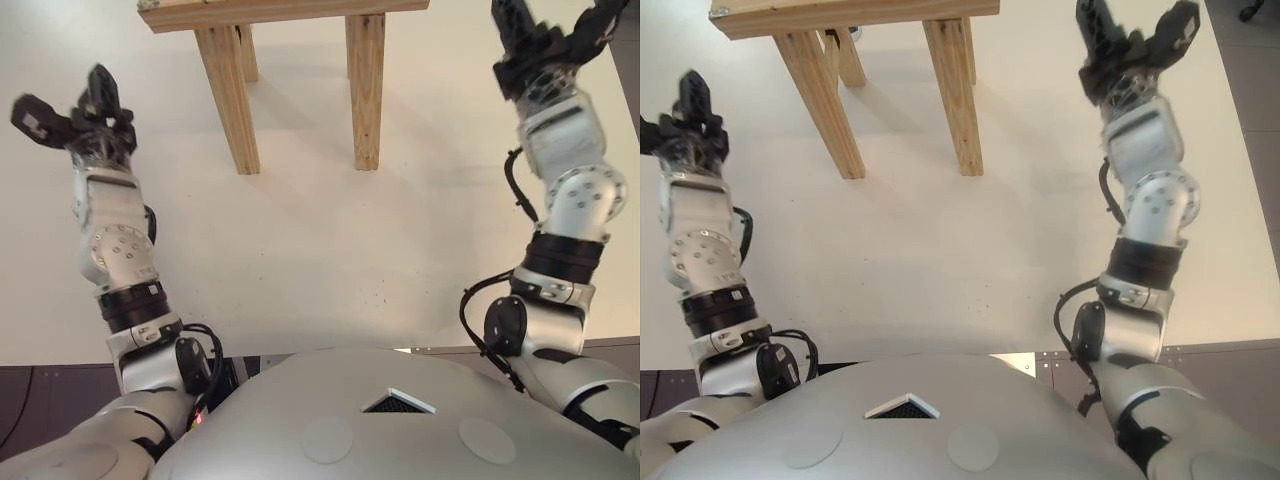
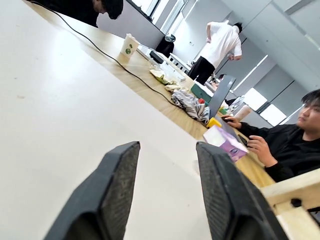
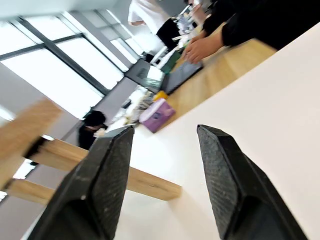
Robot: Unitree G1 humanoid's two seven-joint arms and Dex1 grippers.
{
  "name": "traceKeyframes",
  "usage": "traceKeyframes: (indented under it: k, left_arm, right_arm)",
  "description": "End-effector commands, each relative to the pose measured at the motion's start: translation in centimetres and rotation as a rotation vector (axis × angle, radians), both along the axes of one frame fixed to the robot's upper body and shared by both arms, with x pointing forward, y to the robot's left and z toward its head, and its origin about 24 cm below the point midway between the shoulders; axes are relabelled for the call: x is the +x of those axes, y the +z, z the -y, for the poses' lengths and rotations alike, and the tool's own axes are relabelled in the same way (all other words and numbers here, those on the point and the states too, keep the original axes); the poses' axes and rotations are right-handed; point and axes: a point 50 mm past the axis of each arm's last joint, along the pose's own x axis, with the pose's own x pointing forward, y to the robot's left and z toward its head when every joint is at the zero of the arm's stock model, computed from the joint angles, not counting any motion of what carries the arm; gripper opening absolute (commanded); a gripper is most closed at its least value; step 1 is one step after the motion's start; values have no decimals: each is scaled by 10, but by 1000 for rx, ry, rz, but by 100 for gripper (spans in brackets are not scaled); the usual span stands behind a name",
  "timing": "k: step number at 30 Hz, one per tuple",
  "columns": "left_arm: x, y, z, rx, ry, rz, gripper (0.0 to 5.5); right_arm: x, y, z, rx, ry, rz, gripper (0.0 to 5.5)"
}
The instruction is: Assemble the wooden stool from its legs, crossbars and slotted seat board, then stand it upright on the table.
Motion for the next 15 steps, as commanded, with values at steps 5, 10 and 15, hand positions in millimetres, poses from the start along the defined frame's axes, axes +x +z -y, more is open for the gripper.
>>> traceKeyframes:
  k: [5,10,15]
  left_arm:
    - [-17,-16,70,379,-199,-40,99]
    - [-28,-19,80,370,-150,-63,20]
    - [-31,-22,95,333,-146,-63,2]
  right_arm:
    - [-37,-34,-36,-558,-103,71,113]
    - [-40,-29,-45,-577,-2,105,25]
    - [-38,-26,-44,-573,49,106,3]
